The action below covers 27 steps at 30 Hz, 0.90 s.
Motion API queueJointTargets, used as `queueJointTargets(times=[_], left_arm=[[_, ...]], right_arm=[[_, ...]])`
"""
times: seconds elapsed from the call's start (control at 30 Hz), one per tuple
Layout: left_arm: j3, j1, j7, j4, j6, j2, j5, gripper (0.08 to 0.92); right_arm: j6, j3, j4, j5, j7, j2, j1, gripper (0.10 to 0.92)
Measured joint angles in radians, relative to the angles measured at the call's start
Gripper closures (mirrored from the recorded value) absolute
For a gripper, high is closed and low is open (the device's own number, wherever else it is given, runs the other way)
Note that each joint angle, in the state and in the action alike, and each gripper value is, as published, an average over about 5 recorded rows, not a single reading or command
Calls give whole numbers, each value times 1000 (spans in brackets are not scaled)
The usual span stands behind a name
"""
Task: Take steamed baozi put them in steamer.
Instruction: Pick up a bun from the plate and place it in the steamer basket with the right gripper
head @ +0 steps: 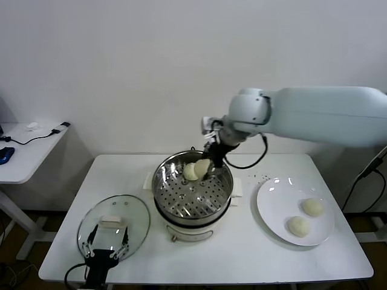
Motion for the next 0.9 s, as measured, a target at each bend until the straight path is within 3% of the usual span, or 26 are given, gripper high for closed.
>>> queueJointTargets(times=[0.77, 0.9], left_arm=[[-6, -26, 3, 18, 1, -1, -10, 177], [-6, -27, 3, 18, 1, -2, -12, 177]], right_arm=[[-41, 59, -288, -86, 99, 262, -274, 372], [-26, 62, -304, -101, 91, 270, -283, 315]])
